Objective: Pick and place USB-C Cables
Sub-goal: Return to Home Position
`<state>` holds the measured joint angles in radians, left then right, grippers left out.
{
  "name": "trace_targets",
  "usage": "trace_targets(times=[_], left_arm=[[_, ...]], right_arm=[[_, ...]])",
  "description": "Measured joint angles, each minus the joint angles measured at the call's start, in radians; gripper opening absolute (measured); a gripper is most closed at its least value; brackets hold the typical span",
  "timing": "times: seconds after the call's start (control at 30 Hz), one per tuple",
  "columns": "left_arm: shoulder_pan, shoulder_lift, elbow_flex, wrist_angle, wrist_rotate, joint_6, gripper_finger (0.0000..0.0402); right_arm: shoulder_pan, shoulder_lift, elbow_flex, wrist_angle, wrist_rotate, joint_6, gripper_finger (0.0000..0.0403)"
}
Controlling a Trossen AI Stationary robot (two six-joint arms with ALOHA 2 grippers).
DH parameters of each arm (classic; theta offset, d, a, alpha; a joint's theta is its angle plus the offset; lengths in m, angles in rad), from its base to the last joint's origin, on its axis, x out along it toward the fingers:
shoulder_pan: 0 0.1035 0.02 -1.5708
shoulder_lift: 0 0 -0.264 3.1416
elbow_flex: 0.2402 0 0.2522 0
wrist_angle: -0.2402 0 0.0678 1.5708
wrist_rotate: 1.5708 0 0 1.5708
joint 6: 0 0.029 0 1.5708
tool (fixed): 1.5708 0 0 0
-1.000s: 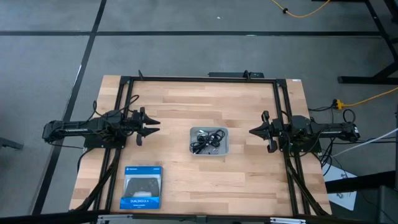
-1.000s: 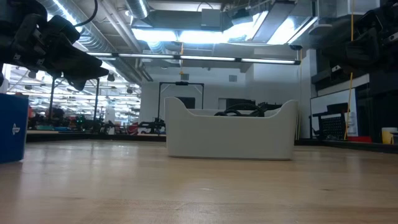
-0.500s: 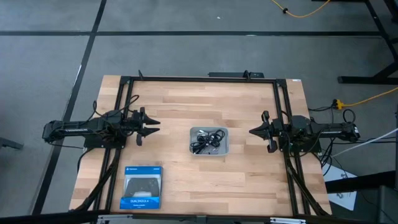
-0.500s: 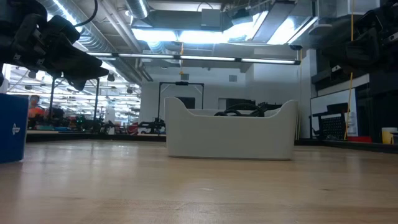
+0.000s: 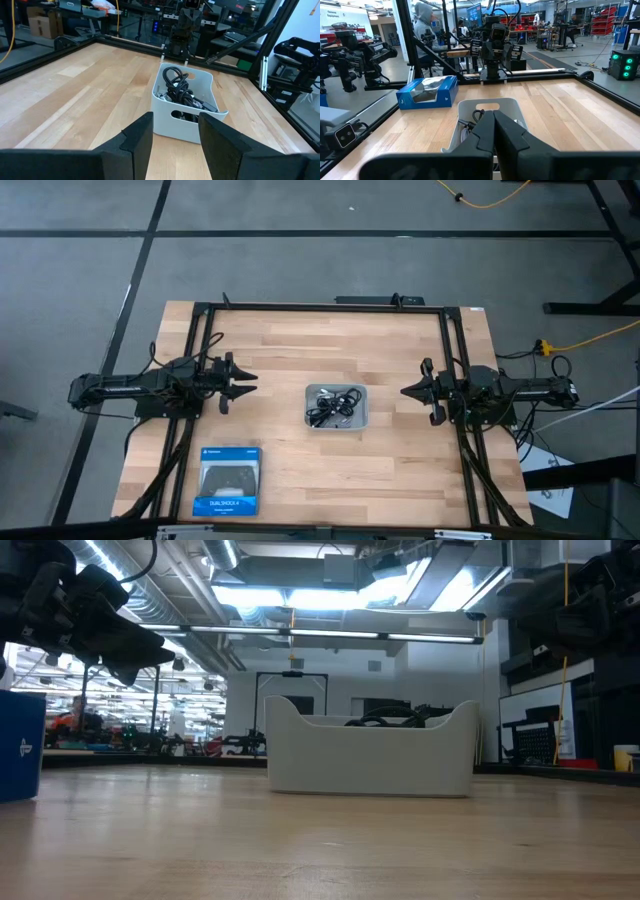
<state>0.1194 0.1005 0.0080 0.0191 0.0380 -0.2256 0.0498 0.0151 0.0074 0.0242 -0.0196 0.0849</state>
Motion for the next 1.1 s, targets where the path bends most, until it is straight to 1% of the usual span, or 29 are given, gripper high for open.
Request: trace_targets(times=[0.73,0.83,0.9,1.03,1.1], left_arm=[[0.0,0.0,0.0,0.0,0.0,0.0,0.0151],[-0.001,-0.019,0.0,-0.002,0.004,0.002,0.0151],[-0.012,-0.041,0.0,-0.003,0.004,0.067,0.0151],[-0.069,-0.083,0.0,-0.003,0.004,0.34,0.0151],[-0.106,-0.099,0.0,-0.003,0.005,0.422,0.0151]], right_arm=[[0.0,0.0,0.0,0.0,0.0,0.0,0.0008],[0.0,0.0,0.0,0.0,0.0,0.0,0.0008],[0.0,0.0,0.0,0.0,0.0,0.0,0.0008],[0.0,0.0,0.0,0.0,0.0,0.0,0.0008],[0.0,0.0,0.0,0.0,0.0,0.0,0.0008]])
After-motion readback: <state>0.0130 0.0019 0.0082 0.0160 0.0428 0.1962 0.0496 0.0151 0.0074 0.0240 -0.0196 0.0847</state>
